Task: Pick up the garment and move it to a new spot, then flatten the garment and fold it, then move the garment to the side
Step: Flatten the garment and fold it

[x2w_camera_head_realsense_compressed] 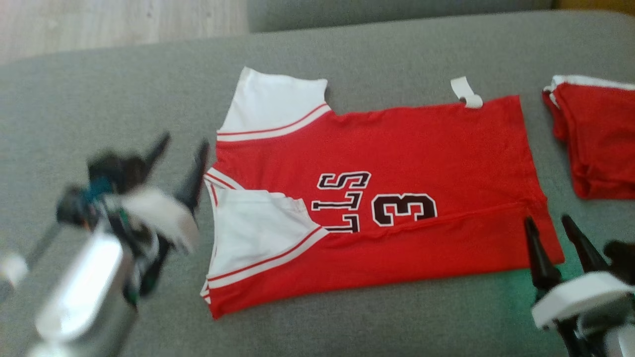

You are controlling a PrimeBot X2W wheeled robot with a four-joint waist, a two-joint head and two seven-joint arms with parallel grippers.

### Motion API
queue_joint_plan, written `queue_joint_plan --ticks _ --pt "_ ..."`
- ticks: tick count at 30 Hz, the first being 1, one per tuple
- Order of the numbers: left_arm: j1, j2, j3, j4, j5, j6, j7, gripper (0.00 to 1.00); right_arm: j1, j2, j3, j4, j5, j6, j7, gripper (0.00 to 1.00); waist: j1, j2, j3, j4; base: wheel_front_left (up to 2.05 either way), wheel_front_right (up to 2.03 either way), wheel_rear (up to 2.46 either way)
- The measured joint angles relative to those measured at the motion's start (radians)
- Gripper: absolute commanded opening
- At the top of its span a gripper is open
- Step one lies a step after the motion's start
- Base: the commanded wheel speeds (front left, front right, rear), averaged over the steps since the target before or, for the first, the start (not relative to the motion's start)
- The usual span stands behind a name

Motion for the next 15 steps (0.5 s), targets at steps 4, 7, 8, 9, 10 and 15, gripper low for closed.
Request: queue_joint_plan --ticks 4,7,8,9,10,15 --pt "-0.212 0.011 -0.011 0.120 -0.048 -0.111 0.126 1.00 -0.077 -0.001 0.045 0.000 0.010 0.000 -0.007 1.00 0.0001 0.0000 0.058 -0.021 0.00 0.00 0.00" --pt "-0.360 0.020 -0.035 0.216 -0.061 -0.142 0.207 1.00 -0.119 -0.012 0.075 0.001 0.010 0.000 -0.007 1.00 0.0002 0.0000 0.104 -0.043 0.00 0.00 0.00" --pt "-0.360 0.020 -0.035 0.216 -0.061 -0.142 0.207 1.00 -0.119 -0.012 0.075 0.001 0.010 0.000 -0.007 1.00 0.0002 0.0000 0.104 -0.043 0.00 0.00 0.00" --pt "-0.406 0.026 -0.044 0.249 -0.070 -0.148 0.228 1.00 -0.131 -0.013 0.081 0.002 0.010 0.000 -0.007 1.00 0.0002 0.0000 0.119 -0.052 0.00 0.00 0.00" --pt "-0.449 0.031 -0.049 0.281 -0.080 -0.154 0.248 1.00 -0.145 -0.014 0.088 0.003 0.010 0.000 -0.008 1.00 0.0002 0.0000 0.134 -0.062 0.00 0.00 0.00" --pt "-0.615 0.043 -0.095 0.444 -0.143 -0.157 0.320 1.00 -0.183 -0.014 0.108 0.014 0.010 0.000 -0.018 1.00 0.0002 0.0000 0.204 -0.130 0.00 0.00 0.00"
